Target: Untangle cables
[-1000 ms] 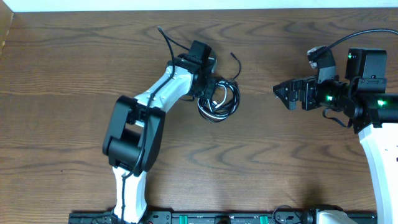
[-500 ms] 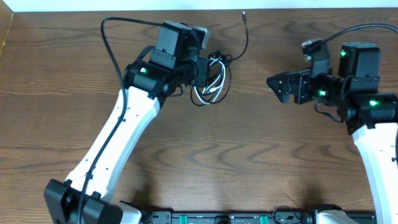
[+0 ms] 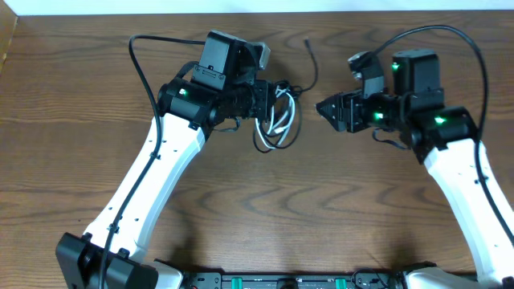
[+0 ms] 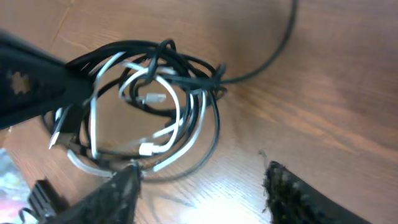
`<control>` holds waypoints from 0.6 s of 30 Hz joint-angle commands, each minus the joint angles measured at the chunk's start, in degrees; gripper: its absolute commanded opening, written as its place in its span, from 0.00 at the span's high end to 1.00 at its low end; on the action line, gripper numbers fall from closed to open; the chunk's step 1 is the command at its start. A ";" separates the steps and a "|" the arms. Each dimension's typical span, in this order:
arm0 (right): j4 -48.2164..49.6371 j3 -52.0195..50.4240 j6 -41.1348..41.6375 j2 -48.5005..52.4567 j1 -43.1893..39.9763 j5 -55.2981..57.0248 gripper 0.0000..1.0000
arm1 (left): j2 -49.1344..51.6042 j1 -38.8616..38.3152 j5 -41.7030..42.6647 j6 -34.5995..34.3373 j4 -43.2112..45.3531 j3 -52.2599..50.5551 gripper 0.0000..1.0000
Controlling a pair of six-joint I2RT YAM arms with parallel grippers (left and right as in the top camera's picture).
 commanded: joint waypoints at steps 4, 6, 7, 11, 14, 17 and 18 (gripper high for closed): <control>2.67 0.20 4.55 2.75 2.47 -0.20 0.48 | -0.31 0.00 6.51 -4.66 0.13 0.50 0.93; 3.30 0.20 4.52 3.15 3.08 -0.20 0.51 | -0.31 0.00 6.88 -5.55 0.07 0.50 0.92; 3.54 0.20 4.52 3.17 3.37 -0.20 0.52 | -0.31 0.00 7.26 -5.60 0.04 0.50 0.92; 4.55 0.20 4.68 3.21 4.72 -0.15 0.59 | -0.31 0.00 7.28 -6.88 0.11 0.50 0.92; 4.61 0.20 4.98 3.21 5.70 0.33 0.62 | -0.31 0.00 7.28 -9.11 0.22 0.50 0.93; 3.93 0.20 6.40 3.48 7.19 4.37 0.65 | -0.31 0.00 7.28 -10.84 0.39 0.50 0.92; 3.69 0.20 7.52 3.65 7.67 5.79 0.67 | -0.31 0.00 7.28 -11.26 0.39 0.50 0.92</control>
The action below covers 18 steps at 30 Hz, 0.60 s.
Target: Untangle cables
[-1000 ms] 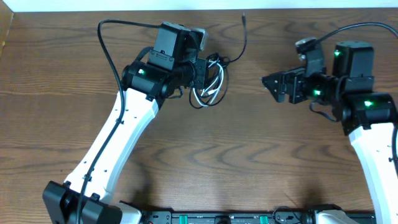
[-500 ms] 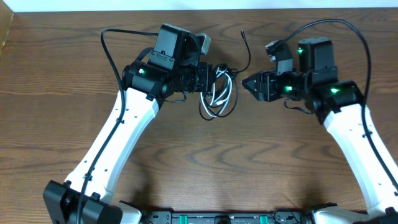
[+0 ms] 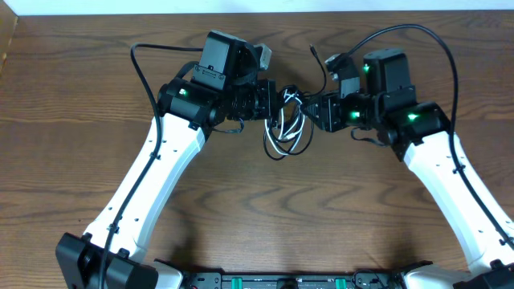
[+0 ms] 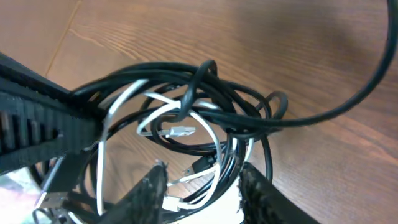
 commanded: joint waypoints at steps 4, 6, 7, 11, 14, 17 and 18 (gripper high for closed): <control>-0.68 0.20 5.05 1.92 3.37 5.99 0.72 | -0.31 -0.02 1.33 -3.67 0.31 0.50 0.92; -0.70 0.20 5.25 2.89 4.13 5.99 0.73 | -0.31 -0.02 1.33 -3.91 0.31 0.50 0.92; -0.68 0.20 5.29 3.48 4.46 6.01 0.73 | -0.31 -0.02 1.33 -4.31 0.31 0.50 0.92; -0.66 0.20 6.10 5.25 4.92 6.03 0.79 | -0.31 -0.02 1.29 -4.28 0.46 0.50 0.92; -0.52 0.20 6.82 5.29 4.92 7.50 0.82 | -0.31 -0.02 1.31 -4.28 0.48 0.50 0.92; 0.07 0.22 6.91 5.27 4.92 7.78 0.84 | -0.31 -0.02 1.31 -4.28 0.48 0.50 0.92; 0.15 0.20 6.93 5.27 4.85 7.98 0.86 | -0.31 -0.02 1.31 -4.28 0.48 0.50 0.92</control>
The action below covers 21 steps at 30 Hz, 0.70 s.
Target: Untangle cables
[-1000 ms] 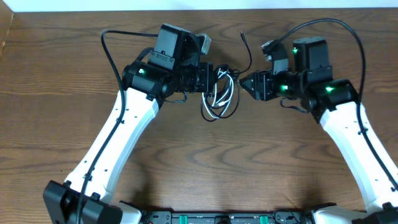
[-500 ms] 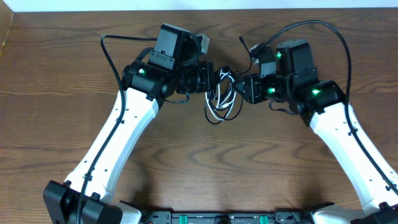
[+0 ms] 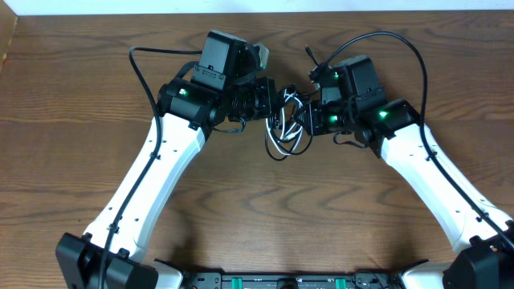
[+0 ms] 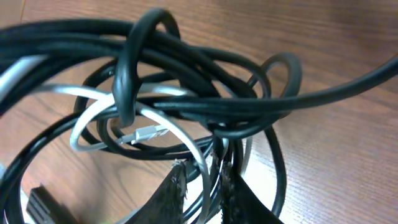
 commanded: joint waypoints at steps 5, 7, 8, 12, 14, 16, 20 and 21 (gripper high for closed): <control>0.39 0.24 1.05 -0.17 -0.90 1.33 0.99 | -0.31 -0.02 0.50 -0.50 0.31 0.50 0.92; 0.33 0.26 1.05 -0.63 -1.51 1.33 0.99 | -0.31 -0.02 -0.72 -0.50 0.09 0.50 0.92; 0.11 0.26 1.03 -1.25 -2.03 1.33 0.99 | -0.31 -0.02 -1.90 -0.48 -0.17 0.48 0.93; -0.85 0.26 0.98 -5.05 -4.83 1.31 0.99 | -0.31 -0.02 -5.57 0.00 -2.34 0.46 0.92; -1.51 0.26 0.37 -7.72 -6.78 1.25 0.99 | -0.31 -0.02 -5.55 1.62 -3.13 0.46 0.92; -2.27 0.26 -0.11 -10.29 -8.74 1.11 0.99 | -0.31 -0.02 -5.53 2.99 -3.58 0.46 0.92; -4.17 0.26 -0.98 -14.14 -12.07 1.20 0.99 | -0.31 -0.02 -5.53 4.00 -3.76 0.46 0.92; -4.68 0.26 -0.98 -14.82 -12.98 1.22 0.99 | -0.31 -0.02 -5.55 4.42 -3.76 0.46 0.92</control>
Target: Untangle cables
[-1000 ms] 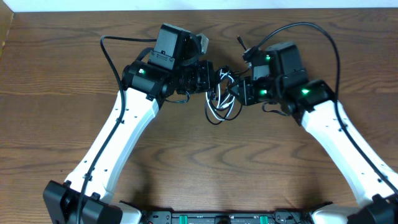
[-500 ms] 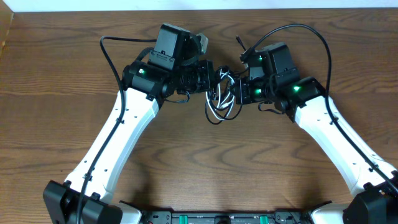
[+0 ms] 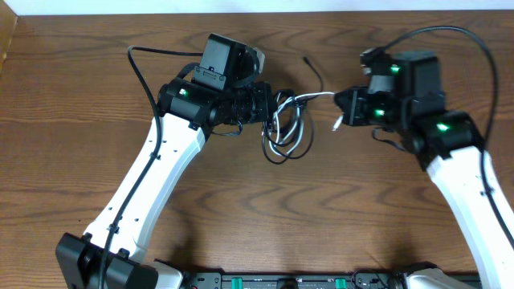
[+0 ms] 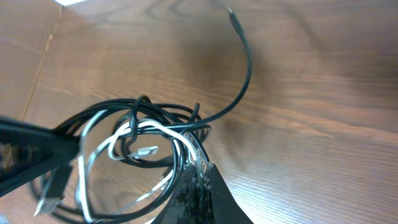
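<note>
A tangled bundle of black and white cables [image 3: 285,132] hangs from my left gripper [image 3: 271,108], which is shut on its left side; one of that gripper's fingers [image 4: 28,152] shows dark at the left of the right wrist view. My right gripper [image 3: 340,108] is to the right of the bundle [image 4: 134,140]. It is shut [image 4: 200,174] on a white cable [image 3: 315,98] that stretches taut from the tangle to its fingertips. A loose white end [image 3: 336,123] dangles below the right fingers. One black tail [image 4: 245,68] curls away from the bundle toward the far edge.
The wooden table [image 3: 241,209] lies under both arms. A black supply cable [image 3: 140,68] loops over the left arm, and another [image 3: 474,48] arcs over the right arm. The table's far edge meets a white wall [image 3: 321,6].
My right gripper was in among the bundle's strands with its fingers almost together. It now sits farther right, shut on the white cable, and a length of that cable spans the gap.
My right gripper first stood open, well right of the bundle held by my left gripper. Then it was at the bundle with open fingers around some strands, then nearly shut on them. Now it is back to the right with the white cable.
</note>
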`<control>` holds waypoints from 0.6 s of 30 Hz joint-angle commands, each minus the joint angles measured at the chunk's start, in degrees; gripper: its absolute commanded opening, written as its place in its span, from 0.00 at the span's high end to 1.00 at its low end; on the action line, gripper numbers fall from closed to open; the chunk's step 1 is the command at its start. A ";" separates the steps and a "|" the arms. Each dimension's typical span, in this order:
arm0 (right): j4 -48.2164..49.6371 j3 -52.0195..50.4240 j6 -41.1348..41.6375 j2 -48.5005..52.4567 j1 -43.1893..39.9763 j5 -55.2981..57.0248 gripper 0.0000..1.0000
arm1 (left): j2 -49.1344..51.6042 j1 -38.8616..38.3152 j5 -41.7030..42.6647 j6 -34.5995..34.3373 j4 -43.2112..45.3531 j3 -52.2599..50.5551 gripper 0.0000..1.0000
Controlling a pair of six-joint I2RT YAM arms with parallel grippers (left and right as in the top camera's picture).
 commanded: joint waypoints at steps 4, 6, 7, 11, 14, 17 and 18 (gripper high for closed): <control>-2.49 0.28 -1.29 -3.61 -6.21 0.50 0.99 | -0.31 0.04 -1.01 2.62 -0.28 0.46 0.92; -3.17 0.28 -1.29 -3.98 -8.26 0.52 0.99 | -0.31 0.04 -1.01 3.45 -0.31 0.46 0.92; -3.50 0.28 -1.27 -4.11 -9.33 0.48 0.99 | -0.31 0.04 -1.01 3.58 -0.35 0.46 0.92; -4.98 0.28 -1.25 -4.17 -13.68 0.50 0.99 | -0.31 0.04 -0.98 3.56 -0.55 0.46 0.92; -5.77 0.28 -1.27 -4.15 -15.37 0.48 0.99 | -0.31 0.04 -0.98 3.56 -0.59 0.46 0.92; -6.29 0.28 -1.70 -4.15 -15.45 0.50 0.99 | -0.31 0.04 -0.96 3.56 -0.61 0.46 0.92; -6.40 0.28 -1.68 -4.15 -15.45 0.50 0.99 | -0.31 0.04 -0.96 3.56 -0.59 0.46 0.92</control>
